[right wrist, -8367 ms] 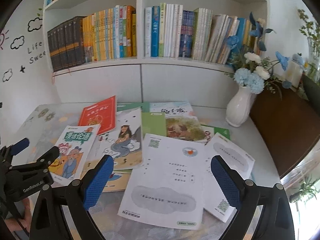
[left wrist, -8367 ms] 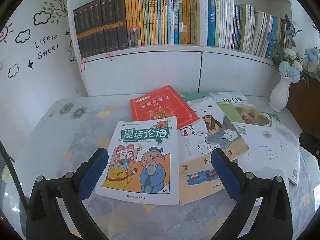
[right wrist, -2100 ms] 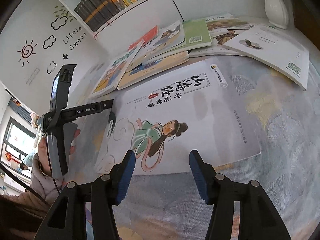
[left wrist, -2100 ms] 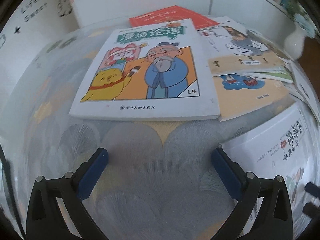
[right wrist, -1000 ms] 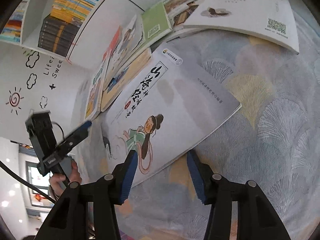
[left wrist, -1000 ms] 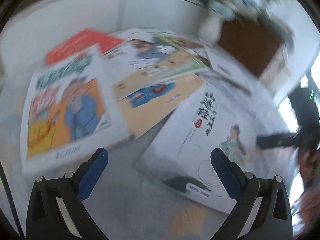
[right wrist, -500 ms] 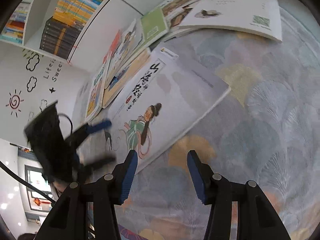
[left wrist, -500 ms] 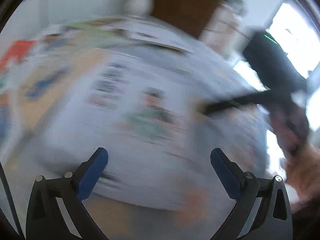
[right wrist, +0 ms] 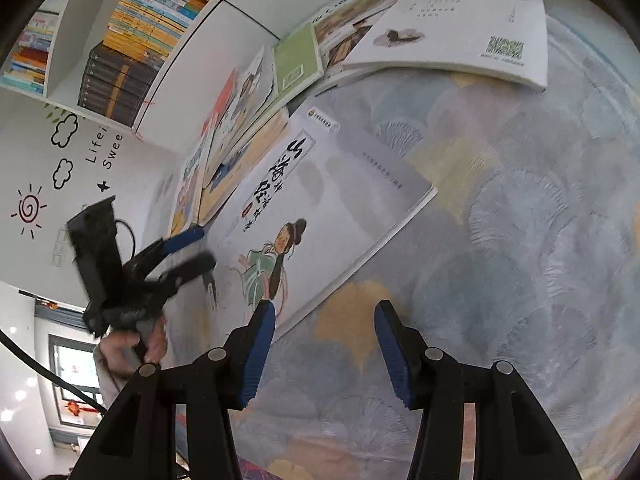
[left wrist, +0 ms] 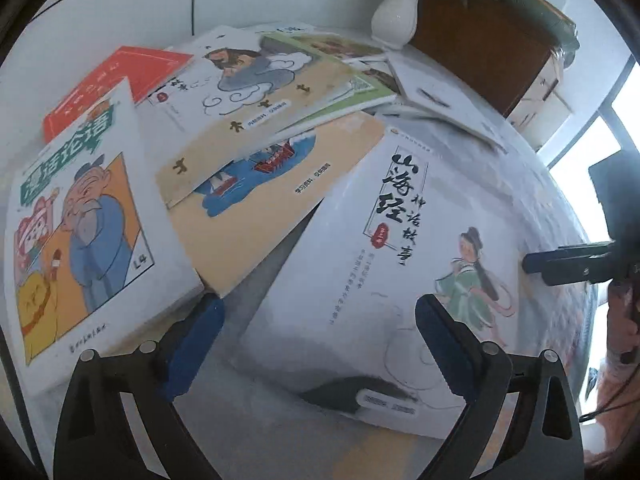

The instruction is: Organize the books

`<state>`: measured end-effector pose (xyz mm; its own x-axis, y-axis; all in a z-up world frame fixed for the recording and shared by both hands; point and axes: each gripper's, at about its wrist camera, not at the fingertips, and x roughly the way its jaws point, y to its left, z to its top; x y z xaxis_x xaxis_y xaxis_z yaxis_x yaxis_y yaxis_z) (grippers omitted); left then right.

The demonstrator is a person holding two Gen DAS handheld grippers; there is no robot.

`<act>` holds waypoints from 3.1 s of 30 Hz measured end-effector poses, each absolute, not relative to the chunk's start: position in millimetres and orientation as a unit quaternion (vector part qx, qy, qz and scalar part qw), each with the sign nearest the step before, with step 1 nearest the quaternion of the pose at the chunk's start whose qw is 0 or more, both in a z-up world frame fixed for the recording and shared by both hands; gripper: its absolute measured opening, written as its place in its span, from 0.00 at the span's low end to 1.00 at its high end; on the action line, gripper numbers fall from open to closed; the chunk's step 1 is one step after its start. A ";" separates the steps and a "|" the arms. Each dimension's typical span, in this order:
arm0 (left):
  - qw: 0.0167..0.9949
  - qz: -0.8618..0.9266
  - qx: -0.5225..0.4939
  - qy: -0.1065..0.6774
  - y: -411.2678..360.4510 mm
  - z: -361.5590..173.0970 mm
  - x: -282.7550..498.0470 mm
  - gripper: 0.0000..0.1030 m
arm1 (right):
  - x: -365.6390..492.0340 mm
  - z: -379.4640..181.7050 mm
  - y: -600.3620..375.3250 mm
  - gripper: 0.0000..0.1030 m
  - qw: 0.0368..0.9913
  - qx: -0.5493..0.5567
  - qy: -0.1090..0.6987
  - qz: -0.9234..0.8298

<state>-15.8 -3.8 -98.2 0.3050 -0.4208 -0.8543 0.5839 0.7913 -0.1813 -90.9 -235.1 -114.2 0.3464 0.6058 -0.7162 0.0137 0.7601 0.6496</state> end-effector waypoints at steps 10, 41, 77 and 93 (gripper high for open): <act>0.762 -0.396 0.109 0.501 -20.4 -95.0 -73.7 0.95 | -71.5 -116.3 -219.5 0.54 0.759 0.297 0.541 0.207; 0.751 -0.346 -0.074 0.557 -9.7 -94.9 -43.5 0.12 | -66.1 -137.1 -229.1 0.12 0.767 0.267 0.504 0.294; 0.831 -0.285 -0.185 0.441 156.7 -2.3 -43.0 0.13 | -50.8 -3.8 -86.7 0.12 0.778 0.187 0.438 0.409; 0.851 -0.111 -0.263 0.440 339.3 -64.6 -58.7 0.13 | 18.4 -66.5 133.3 0.12 0.670 0.155 0.513 0.514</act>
<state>-58.7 339.3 -64.6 0.5876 -0.4213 -0.6909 -0.0416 0.8369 -0.5457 18.4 133.3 -66.5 -0.0546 0.8479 -0.5273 -0.5305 0.4228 0.7347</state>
